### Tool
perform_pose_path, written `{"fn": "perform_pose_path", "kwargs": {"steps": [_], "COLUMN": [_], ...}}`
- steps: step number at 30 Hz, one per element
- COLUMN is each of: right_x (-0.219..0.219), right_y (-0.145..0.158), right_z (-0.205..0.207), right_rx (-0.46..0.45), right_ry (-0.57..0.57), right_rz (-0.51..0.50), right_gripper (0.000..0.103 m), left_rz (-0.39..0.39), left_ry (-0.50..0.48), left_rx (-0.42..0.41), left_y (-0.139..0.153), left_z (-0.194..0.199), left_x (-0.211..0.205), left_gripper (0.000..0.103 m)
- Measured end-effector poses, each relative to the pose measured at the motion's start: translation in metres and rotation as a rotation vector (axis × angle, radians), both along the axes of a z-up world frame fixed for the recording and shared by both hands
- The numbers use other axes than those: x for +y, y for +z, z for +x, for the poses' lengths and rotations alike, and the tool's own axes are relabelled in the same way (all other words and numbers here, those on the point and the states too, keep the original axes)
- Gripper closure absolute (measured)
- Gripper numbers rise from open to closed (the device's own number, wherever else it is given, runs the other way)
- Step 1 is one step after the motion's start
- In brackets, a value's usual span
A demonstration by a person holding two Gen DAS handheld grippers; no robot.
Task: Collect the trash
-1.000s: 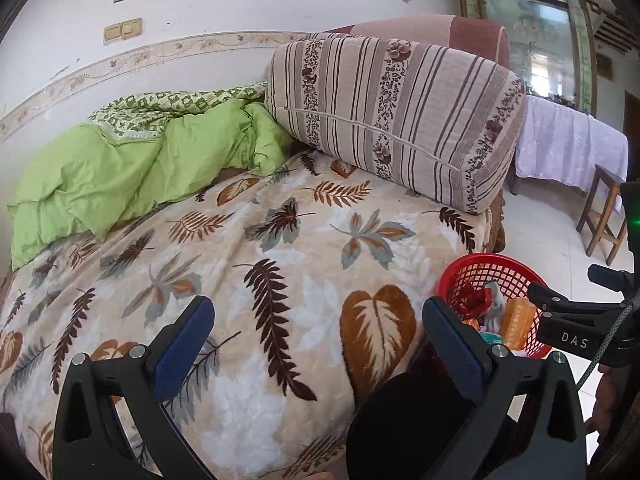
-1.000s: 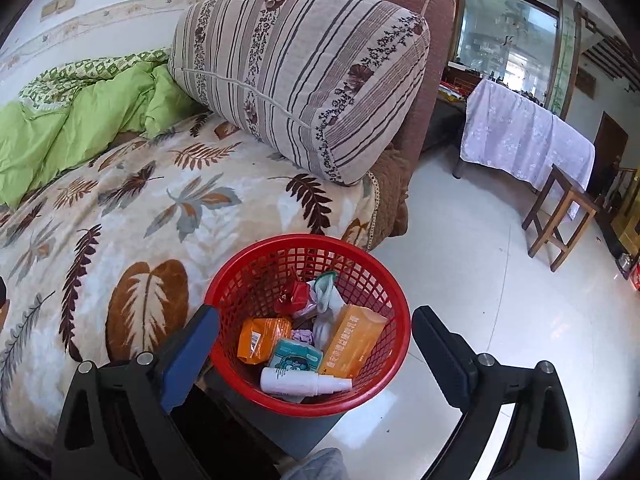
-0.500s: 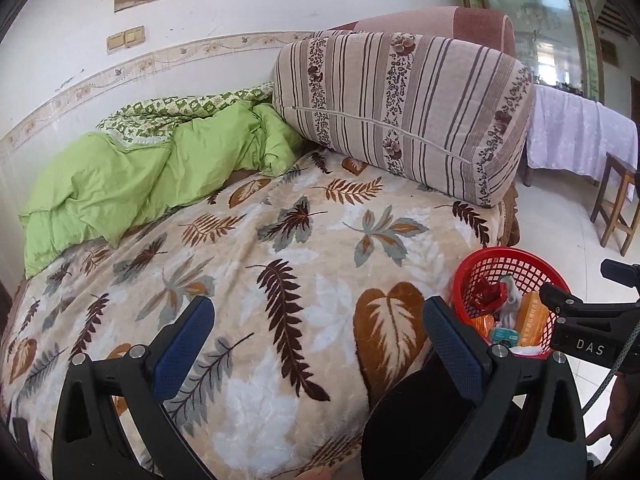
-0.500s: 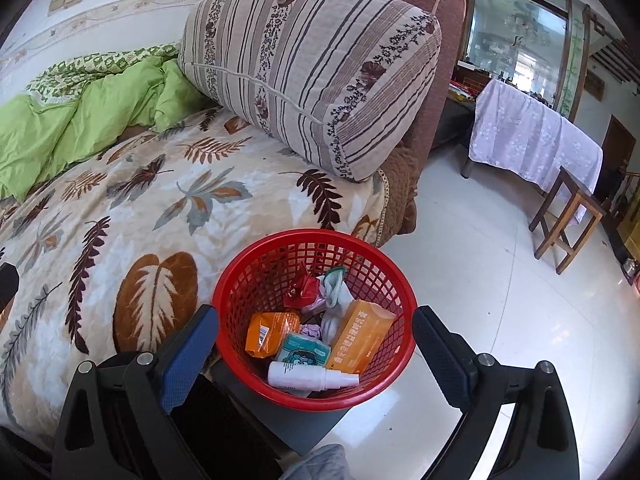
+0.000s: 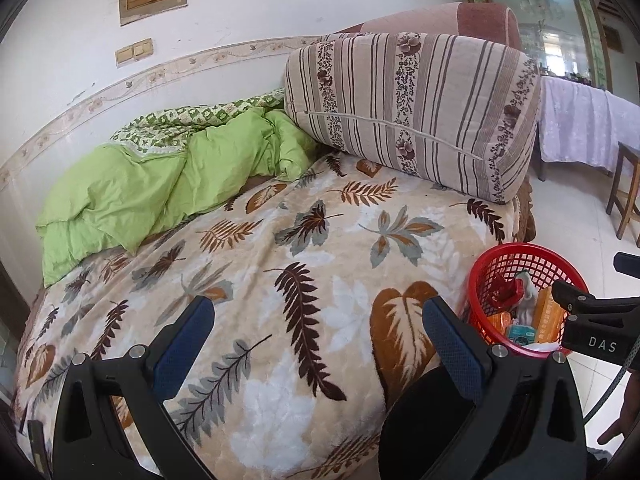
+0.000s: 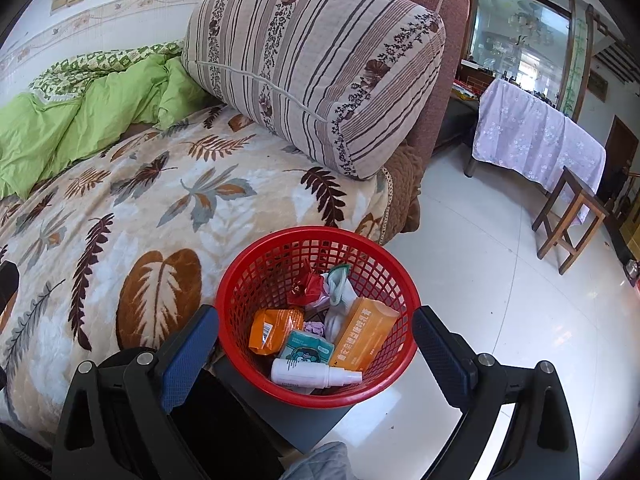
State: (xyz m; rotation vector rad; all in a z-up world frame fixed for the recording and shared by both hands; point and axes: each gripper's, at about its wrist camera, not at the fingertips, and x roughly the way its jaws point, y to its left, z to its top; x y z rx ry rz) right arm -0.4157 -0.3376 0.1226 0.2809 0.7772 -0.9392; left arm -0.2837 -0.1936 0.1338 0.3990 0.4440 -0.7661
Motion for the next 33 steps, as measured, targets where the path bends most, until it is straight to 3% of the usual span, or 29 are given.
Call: {"fn": "perform_pose_path", "kwargs": {"steps": [33], "right_x": [0.0045], "right_y": [0.0008], "right_z": [0.0022], "right_rx": [0.001], "right_ry": [0.005], "right_rz": [-0.003], "right_gripper": [0.005], "left_rz": [-0.012], "left_ry": [0.012], "left_rx": [0.022], "left_y": [-0.0016], "left_z": [0.0046], "left_x": [0.0052], "left_gripper": [0.0]}}
